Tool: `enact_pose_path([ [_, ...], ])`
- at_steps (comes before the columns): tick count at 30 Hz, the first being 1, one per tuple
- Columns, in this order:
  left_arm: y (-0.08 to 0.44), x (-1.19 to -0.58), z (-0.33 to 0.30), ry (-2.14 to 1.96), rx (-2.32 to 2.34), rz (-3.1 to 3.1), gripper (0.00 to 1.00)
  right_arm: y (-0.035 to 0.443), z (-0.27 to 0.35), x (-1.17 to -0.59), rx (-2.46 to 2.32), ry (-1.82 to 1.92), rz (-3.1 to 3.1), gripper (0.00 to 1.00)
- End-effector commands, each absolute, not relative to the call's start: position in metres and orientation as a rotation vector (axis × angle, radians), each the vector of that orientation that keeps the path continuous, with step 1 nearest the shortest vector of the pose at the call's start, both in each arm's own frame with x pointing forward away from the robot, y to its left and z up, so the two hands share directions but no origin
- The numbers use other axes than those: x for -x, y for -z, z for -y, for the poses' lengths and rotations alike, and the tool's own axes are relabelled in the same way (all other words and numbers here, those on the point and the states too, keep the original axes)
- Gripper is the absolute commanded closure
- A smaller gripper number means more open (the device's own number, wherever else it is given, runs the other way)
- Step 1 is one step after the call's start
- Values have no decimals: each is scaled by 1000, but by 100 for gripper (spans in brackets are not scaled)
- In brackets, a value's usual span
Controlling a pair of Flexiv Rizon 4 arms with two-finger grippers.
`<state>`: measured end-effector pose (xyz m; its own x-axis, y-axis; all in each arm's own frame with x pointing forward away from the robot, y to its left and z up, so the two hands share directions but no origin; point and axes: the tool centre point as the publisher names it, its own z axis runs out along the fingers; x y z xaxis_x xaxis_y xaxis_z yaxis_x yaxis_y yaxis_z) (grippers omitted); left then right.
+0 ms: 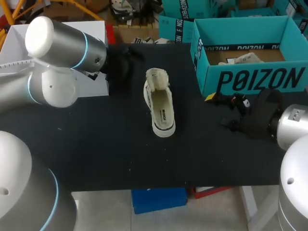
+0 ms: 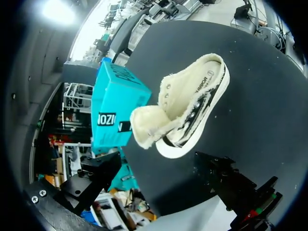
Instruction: Take the shoe out of the shoebox, open the shoe tongue, remove and reinsert the insole, then place the shoe into the shoebox
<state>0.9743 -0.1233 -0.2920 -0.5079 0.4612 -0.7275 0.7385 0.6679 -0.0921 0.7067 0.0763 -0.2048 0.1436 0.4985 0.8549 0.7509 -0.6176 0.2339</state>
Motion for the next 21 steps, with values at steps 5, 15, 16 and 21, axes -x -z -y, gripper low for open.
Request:
enact_pose_path([
  [5, 304, -1001, 139, 536, -938, -2172, 9, 211, -73, -706, 1981, 1313, 1274, 0],
  [15, 315, -1014, 155, 559, -927, -2183, 100, 211, -73, -706, 1981, 1313, 1274, 0],
  [16, 317, -1014, 156, 560, -926, -2186, 100, 211, -73, -706, 1981, 1313, 1274, 0],
  [21, 325, -1017, 157, 570, -915, -2203, 100, 211, -73, -706, 1981, 1313, 1274, 0],
])
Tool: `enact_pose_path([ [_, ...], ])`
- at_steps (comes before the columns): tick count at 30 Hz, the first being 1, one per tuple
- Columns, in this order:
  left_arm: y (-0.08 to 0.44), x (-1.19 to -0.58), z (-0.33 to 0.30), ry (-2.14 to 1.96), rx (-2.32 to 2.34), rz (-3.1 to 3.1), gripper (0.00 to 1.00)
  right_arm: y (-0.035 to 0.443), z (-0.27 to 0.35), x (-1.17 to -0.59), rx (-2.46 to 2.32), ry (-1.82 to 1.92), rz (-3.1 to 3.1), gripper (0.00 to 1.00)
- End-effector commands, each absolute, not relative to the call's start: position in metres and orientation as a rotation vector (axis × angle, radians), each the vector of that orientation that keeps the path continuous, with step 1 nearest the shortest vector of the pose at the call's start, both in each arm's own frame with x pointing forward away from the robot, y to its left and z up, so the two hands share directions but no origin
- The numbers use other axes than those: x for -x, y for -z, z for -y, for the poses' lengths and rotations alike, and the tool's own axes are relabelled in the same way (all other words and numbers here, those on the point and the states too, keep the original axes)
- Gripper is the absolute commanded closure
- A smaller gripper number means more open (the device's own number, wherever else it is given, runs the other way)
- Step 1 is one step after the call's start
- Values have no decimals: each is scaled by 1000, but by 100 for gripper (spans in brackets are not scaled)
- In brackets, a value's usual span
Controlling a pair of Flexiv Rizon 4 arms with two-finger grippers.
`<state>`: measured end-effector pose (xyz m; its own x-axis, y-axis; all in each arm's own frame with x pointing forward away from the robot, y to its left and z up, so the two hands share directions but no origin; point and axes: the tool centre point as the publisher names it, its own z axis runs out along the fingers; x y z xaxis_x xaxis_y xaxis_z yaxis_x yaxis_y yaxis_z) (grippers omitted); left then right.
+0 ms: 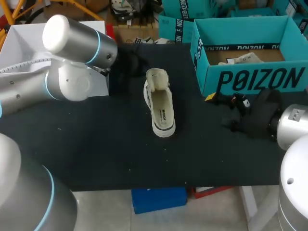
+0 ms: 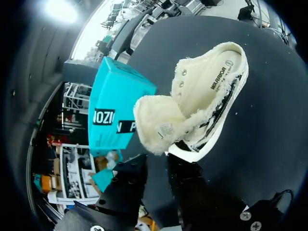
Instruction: Take the shoe out of the shoebox, open the shoe tongue, remove and reinsert the insole, then place the shoe into the shoebox
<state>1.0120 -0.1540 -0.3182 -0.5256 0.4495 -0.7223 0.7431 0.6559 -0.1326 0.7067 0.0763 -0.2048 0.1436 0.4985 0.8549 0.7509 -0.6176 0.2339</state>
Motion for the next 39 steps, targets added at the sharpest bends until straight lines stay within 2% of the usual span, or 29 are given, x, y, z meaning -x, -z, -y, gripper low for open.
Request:
enact_pose_path([
  [1, 326, -1018, 157, 570, -911, -2206, 100, 211, -73, -706, 1981, 1313, 1274, 0],
  [16, 343, -1028, 181, 701, -885, -2202, 100, 211, -73, -706, 1981, 1313, 1274, 0],
  [39, 342, -1011, 181, 991, -886, -2111, 100, 211, -73, -706, 1981, 1313, 1274, 0],
])
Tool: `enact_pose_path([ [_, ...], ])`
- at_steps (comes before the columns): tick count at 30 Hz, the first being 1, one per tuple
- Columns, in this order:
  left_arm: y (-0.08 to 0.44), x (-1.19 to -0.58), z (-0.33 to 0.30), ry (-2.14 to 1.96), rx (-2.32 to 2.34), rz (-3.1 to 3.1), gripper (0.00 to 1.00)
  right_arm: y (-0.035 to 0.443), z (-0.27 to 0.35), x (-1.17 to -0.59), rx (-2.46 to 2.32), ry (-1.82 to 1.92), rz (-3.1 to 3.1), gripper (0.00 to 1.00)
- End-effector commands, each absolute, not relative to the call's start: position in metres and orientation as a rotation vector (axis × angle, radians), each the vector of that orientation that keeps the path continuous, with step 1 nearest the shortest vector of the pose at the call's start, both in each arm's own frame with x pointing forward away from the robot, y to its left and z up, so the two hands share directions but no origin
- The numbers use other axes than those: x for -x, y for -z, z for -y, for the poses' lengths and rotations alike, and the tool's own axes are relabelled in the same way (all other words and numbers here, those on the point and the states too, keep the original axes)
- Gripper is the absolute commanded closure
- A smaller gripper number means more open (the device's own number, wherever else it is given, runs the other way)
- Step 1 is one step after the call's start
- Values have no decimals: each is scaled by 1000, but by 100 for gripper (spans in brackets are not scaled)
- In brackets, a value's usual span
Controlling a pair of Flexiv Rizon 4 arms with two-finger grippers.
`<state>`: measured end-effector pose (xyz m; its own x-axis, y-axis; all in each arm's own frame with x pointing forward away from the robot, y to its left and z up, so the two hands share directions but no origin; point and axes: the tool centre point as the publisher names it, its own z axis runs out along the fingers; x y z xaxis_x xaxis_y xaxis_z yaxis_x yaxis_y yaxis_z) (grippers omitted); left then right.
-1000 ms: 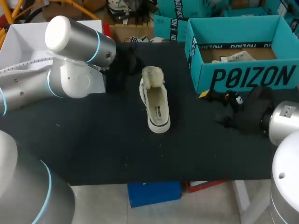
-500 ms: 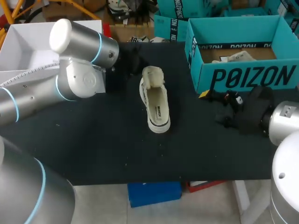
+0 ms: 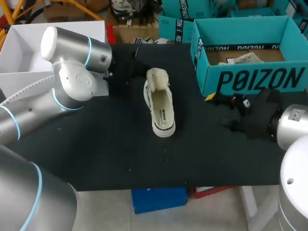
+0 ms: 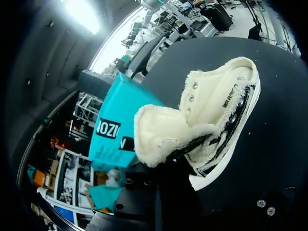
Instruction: Take the shoe out of the shoebox, open the shoe tongue, remove and reinsert the insole, then place the shoe into the shoebox
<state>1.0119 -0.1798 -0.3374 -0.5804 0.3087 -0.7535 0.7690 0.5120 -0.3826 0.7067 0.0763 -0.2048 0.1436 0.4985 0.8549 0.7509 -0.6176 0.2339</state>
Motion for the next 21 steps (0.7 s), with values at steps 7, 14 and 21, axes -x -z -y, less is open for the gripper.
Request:
enact_pose_path([
  [7, 336, -1003, 183, 1029, -906, -2094, 100, 211, -73, -706, 1981, 1313, 1274, 0],
  [14, 329, -996, 180, 1036, -939, -2070, 100, 211, -73, -706, 1981, 1313, 1274, 0],
  [21, 328, -987, 178, 1063, -983, -2034, 100, 211, -73, -706, 1981, 1313, 1274, 0],
])
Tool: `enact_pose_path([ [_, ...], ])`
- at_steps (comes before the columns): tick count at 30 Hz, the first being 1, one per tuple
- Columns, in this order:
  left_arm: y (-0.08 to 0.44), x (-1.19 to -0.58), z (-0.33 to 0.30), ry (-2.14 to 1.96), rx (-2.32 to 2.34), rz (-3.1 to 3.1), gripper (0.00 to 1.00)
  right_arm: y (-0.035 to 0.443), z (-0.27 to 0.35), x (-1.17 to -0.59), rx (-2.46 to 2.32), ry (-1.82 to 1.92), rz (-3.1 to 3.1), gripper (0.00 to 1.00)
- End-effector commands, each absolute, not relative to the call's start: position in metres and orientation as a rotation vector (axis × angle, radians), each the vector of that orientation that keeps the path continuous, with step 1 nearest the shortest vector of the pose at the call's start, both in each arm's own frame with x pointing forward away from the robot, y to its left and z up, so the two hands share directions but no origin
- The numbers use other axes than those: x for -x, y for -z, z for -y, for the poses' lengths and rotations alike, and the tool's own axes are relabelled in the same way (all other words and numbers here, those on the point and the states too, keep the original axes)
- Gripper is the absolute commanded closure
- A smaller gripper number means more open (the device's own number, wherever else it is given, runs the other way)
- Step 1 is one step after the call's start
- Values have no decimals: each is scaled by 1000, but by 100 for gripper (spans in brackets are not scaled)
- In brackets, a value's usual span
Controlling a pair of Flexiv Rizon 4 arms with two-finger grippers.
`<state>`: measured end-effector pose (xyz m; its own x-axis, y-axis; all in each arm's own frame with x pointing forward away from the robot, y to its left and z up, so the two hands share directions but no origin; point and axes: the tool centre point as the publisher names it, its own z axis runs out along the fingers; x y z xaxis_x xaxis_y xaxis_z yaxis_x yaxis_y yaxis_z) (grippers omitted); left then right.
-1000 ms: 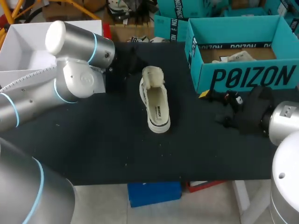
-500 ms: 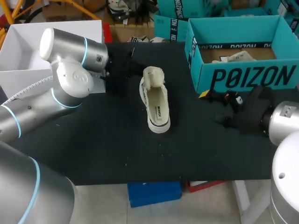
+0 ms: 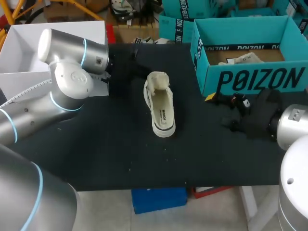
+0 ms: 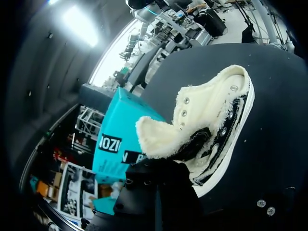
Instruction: Take the shoe out of the shoebox, open the shoe tongue, remove and reinsert the insole, then place the shoe into the shoebox
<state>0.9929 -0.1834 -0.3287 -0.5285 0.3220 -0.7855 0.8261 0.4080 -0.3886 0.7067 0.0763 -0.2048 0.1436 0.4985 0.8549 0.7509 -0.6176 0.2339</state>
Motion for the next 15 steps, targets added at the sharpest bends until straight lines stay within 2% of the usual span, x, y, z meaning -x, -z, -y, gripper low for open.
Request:
enact_pose_path([
  [1, 328, -986, 178, 1064, -985, -2032, 100, 211, -73, -706, 1981, 1313, 1274, 0],
  [15, 319, -977, 177, 1074, -1043, -2007, 100, 211, -73, -706, 1981, 1313, 1274, 0],
])
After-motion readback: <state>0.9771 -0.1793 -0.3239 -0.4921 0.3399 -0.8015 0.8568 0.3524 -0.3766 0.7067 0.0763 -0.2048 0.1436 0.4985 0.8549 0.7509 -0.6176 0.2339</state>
